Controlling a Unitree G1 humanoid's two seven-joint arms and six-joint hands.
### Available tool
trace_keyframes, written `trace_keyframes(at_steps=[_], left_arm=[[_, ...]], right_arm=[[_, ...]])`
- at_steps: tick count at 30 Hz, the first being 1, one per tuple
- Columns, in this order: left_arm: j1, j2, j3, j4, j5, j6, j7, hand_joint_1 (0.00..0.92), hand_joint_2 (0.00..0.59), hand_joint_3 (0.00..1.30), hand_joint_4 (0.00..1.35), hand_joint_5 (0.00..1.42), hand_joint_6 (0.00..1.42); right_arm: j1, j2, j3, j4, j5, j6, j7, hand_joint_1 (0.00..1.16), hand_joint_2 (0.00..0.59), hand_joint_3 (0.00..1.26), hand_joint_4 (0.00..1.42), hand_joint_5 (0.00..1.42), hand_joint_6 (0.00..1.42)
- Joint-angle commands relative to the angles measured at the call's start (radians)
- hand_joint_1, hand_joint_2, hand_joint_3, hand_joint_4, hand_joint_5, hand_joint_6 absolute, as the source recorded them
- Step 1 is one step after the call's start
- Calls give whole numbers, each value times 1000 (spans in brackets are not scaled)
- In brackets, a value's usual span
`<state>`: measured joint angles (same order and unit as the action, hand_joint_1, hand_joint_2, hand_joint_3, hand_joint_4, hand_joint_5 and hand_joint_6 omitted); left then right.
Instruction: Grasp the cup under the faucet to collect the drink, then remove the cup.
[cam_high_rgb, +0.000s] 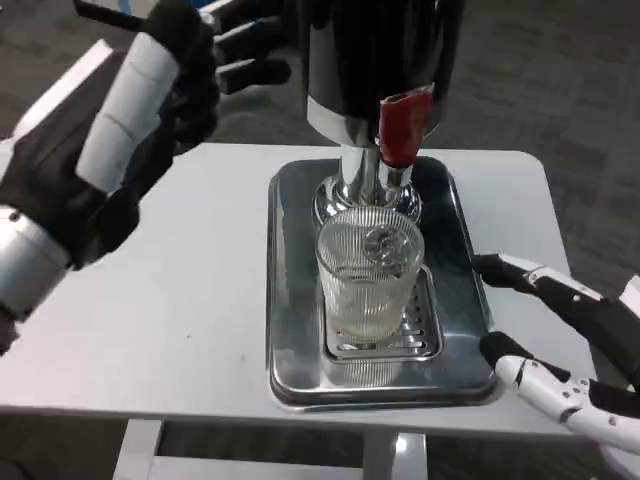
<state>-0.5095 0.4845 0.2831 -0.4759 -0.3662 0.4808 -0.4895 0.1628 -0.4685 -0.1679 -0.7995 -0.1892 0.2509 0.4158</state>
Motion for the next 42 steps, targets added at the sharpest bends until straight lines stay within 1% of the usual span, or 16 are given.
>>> trace_keyframes(at_steps=[1, 5, 11, 20, 30, 35, 42], left_arm=[[-16, 4, -34, 0, -17, -10, 10, 0, 73, 165, 132, 169, 163], [-21, 0, -52, 2, -25, -6, 21, 0, 73, 178, 138, 169, 161], [-37, -3, -72, 43, -21, -11, 33, 0, 73, 186, 139, 169, 160], [-55, -9, -113, 91, -8, -39, 32, 0, 73, 189, 139, 169, 150], [-72, -29, -153, 111, 1, -52, 40, 0, 68, 190, 139, 169, 140], [-81, -48, -178, 116, 8, -59, 48, 0, 69, 190, 139, 169, 135], [-96, -67, -191, 131, 23, -72, 52, 0, 69, 190, 139, 169, 125]], right_arm=[[9, 1, 1, -16, 3, -2, -6, 392, 420, 156, 139, 86, 0], [9, 3, 0, -14, 4, -3, -7, 389, 422, 155, 139, 86, 0], [10, 2, -5, -10, 7, -4, -7, 386, 422, 155, 143, 86, 0], [12, 4, -5, -8, 6, -3, -9, 383, 423, 155, 148, 86, 0], [8, 6, -4, -4, 7, -3, -10, 375, 416, 155, 148, 86, 0], [8, 6, -6, -5, 10, -3, -10, 373, 415, 155, 148, 86, 0], [12, 8, -10, -8, 10, -3, -12, 370, 414, 155, 148, 86, 0]])
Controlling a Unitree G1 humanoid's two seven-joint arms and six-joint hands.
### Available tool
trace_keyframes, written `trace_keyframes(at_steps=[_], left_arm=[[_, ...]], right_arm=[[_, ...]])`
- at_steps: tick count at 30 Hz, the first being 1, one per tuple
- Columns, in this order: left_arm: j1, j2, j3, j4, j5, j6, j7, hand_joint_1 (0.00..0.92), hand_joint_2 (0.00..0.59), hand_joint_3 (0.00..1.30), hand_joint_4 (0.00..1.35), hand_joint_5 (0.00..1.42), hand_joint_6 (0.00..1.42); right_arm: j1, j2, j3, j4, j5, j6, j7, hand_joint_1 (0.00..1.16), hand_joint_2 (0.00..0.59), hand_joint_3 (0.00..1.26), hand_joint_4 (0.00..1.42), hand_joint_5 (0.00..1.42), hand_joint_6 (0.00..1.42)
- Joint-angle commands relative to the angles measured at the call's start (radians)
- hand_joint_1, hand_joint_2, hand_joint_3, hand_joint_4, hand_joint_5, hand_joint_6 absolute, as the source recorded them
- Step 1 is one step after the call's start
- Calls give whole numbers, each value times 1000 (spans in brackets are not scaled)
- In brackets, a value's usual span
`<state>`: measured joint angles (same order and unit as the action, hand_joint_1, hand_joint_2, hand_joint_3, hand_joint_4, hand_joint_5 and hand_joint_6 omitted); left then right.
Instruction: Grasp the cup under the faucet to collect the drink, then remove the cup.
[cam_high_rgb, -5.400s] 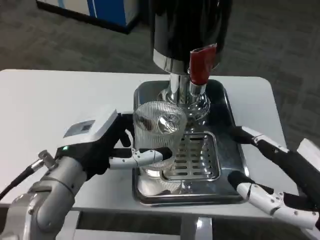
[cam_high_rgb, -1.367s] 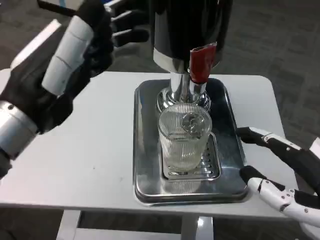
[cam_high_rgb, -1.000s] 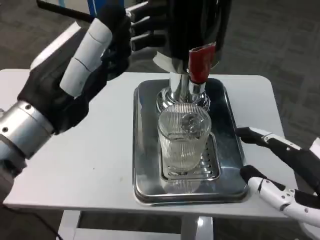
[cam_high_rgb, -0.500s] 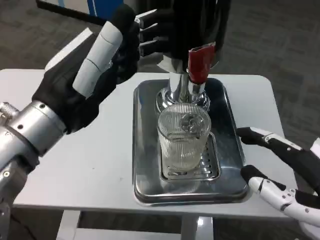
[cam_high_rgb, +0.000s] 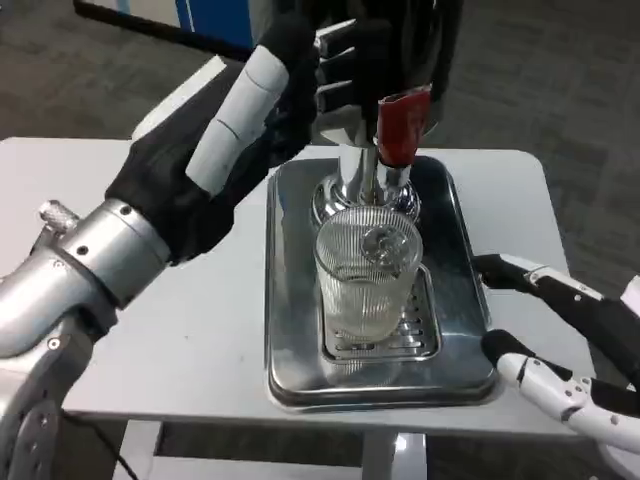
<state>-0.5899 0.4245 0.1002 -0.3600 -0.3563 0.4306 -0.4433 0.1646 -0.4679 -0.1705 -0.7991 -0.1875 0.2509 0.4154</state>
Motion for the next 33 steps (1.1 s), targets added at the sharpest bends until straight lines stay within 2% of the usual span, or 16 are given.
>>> trace_keyframes(at_steps=[1, 24, 33], left_arm=[[-19, -9, -10, 19, 16, -25, 5, 0, 69, 190, 139, 169, 124], [-80, -98, -90, 170, 83, -145, 0, 0, 69, 196, 139, 169, 101], [-74, -110, -109, 140, 94, -165, -21, 0, 69, 200, 150, 169, 81]], right_arm=[[12, 7, -9, -9, 10, -3, -11, 370, 414, 155, 148, 86, 0], [31, 5, -33, -14, 30, -13, -14, 367, 414, 155, 148, 96, 2], [32, 3, -41, -12, 35, -14, -12, 367, 414, 155, 150, 97, 2]])
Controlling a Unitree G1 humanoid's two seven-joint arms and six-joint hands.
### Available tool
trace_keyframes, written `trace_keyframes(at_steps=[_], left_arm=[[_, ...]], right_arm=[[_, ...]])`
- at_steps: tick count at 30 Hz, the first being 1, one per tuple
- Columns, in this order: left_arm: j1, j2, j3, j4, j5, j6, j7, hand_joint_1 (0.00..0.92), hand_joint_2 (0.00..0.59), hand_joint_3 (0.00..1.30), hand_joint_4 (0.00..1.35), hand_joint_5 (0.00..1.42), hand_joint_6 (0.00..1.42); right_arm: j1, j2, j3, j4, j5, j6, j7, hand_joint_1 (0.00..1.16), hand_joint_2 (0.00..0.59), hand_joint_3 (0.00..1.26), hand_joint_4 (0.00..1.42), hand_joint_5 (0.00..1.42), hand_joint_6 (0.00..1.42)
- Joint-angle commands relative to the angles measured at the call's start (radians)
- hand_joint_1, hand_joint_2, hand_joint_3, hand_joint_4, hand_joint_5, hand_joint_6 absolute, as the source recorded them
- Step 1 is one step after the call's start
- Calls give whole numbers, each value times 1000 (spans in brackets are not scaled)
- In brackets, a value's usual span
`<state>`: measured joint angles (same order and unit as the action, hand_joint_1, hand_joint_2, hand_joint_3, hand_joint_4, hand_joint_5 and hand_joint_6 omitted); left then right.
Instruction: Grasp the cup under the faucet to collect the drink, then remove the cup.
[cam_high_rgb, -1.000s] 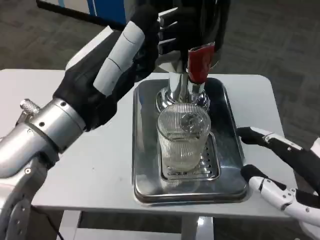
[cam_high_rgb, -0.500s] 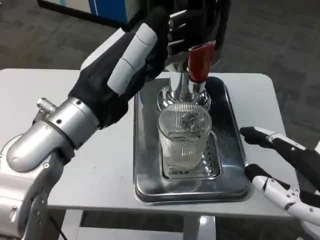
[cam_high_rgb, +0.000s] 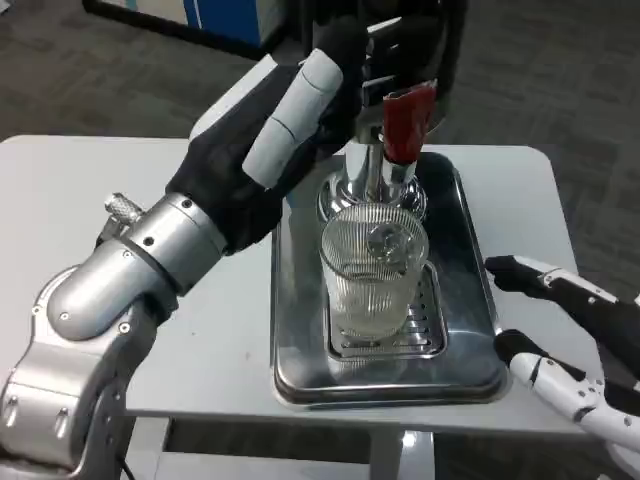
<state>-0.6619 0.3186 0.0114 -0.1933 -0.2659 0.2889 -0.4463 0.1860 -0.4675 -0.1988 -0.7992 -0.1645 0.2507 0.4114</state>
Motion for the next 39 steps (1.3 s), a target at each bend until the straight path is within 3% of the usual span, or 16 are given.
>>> trace_keyframes(at_steps=[1, 16, 25, 33, 39], left_arm=[[-1, -7, -21, -29, 1, -22, -20, 0, 69, 200, 150, 169, 80], [20, 1, -45, -47, -2, -12, -61, 0, 75, 208, 163, 169, 77], [35, 117, -104, -80, 107, -67, -133, 0, 77, 209, 171, 177, 76], [70, 195, -139, -103, 197, -129, -150, 0, 75, 191, 173, 176, 63], [86, 191, -122, -97, 187, -128, -136, 0, 79, 190, 165, 171, 60]], right_arm=[[11, 3, -13, -11, 12, -14, -8, 367, 414, 155, 150, 97, 2], [16, 8, -5, -14, 11, -14, -11, 366, 414, 160, 151, 97, 2], [21, 15, -8, -17, 20, -14, -14, 366, 414, 164, 151, 97, 2], [21, 115, -47, 16, 189, 129, -35, 395, 414, 165, 161, 120, 78], [20, 108, -58, 15, 223, 158, -43, 411, 414, 163, 174, 145, 113]])
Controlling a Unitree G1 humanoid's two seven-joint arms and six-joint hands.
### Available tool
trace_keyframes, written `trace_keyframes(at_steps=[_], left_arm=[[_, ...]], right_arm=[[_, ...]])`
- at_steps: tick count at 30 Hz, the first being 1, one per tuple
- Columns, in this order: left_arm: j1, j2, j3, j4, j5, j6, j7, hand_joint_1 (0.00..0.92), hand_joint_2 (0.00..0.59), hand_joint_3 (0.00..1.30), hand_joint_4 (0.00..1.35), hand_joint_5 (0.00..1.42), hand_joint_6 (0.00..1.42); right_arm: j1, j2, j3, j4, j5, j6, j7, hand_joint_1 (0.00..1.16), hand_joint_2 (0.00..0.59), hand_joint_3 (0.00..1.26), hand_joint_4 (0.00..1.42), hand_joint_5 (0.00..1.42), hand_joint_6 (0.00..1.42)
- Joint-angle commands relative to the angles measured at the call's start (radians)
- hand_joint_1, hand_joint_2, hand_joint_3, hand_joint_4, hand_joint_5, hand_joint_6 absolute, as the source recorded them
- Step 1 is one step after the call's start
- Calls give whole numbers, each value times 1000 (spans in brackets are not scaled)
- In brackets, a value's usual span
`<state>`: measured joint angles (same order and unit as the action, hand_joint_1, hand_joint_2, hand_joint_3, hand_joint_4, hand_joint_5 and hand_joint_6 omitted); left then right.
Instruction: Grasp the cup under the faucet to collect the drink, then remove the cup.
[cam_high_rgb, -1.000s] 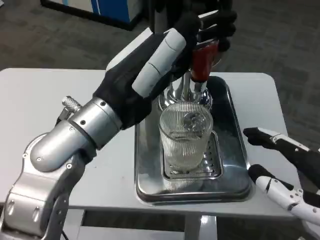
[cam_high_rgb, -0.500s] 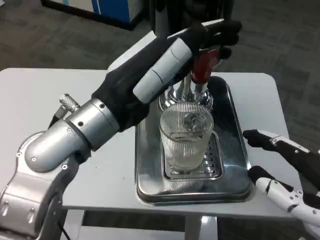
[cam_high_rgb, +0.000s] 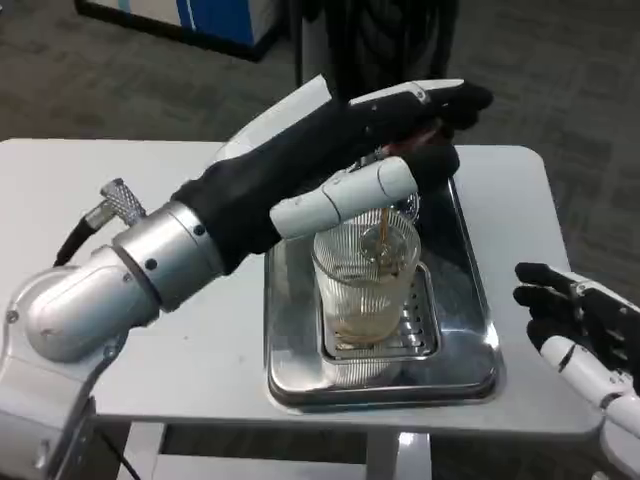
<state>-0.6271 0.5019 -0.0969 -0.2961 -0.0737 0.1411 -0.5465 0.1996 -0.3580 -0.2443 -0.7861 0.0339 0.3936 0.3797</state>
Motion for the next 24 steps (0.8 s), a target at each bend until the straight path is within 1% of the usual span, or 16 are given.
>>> trace_keyframes(at_steps=[1, 2, 4, 5, 6, 7, 8, 13, 14, 16, 22, 24], left_arm=[[54, 3, -7, 8, -14, 28, -33, 0, 80, 190, 164, 171, 59], [58, 0, 1, 9, -21, 34, -27, 0, 80, 190, 163, 170, 59], [62, -2, 11, 10, -28, 41, -21, 0, 81, 190, 162, 170, 59], [63, -2, 13, 10, -31, 44, -19, 0, 81, 190, 162, 170, 58], [63, -2, 13, 9, -34, 46, -18, 0, 82, 190, 162, 170, 58], [64, -1, 14, 8, -36, 48, -18, 0, 82, 190, 162, 169, 58], [65, -2, 16, 5, -39, 53, -18, 0, 82, 190, 161, 169, 58], [70, 1, 19, -4, -38, 63, -17, 0, 87, 190, 161, 169, 58], [72, 1, 20, -6, -35, 64, -14, 0, 87, 190, 161, 169, 58], [74, 2, 22, -8, -34, 66, -13, 0, 90, 197, 168, 169, 48], [78, -1, 23, -4, -32, 66, -5, 0, 93, 199, 171, 169, 42], [77, -2, 21, 5, -29, 63, -2, 0, 94, 199, 172, 169, 41]], right_arm=[[7, -2, -12, 3, 27, 15, -13, 420, 414, 158, 174, 146, 125], [7, -3, -12, 3, 29, 15, -14, 437, 405, 156, 174, 147, 130], [7, -10, -4, 13, 25, -5, -9, 482, 352, 144, 174, 147, 135], [7, -13, 0, 17, 23, -13, -7, 520, 310, 120, 171, 147, 137], [7, -16, 5, 21, 18, -22, -6, 556, 290, 105, 161, 147, 140], [8, -16, 12, 27, 13, -34, -8, 589, 266, 103, 162, 147, 152], [9, -7, 23, 37, 4, -51, -18, 621, 245, 94, 161, 147, 154], [3, 24, 65, 77, -30, -119, -65, 673, 219, 93, 171, 158, 172], [-3, 37, 74, 91, -33, -135, -81, 674, 217, 93, 171, 158, 174], [-10, 56, 86, 110, -39, -157, -104, 702, 203, 102, 171, 171, 193], [-33, 95, 106, 158, -51, -217, -156, 724, 197, 111, 171, 172, 220], [-43, 111, 125, 188, -56, -246, -172, 749, 184, 103, 171, 183, 226]])
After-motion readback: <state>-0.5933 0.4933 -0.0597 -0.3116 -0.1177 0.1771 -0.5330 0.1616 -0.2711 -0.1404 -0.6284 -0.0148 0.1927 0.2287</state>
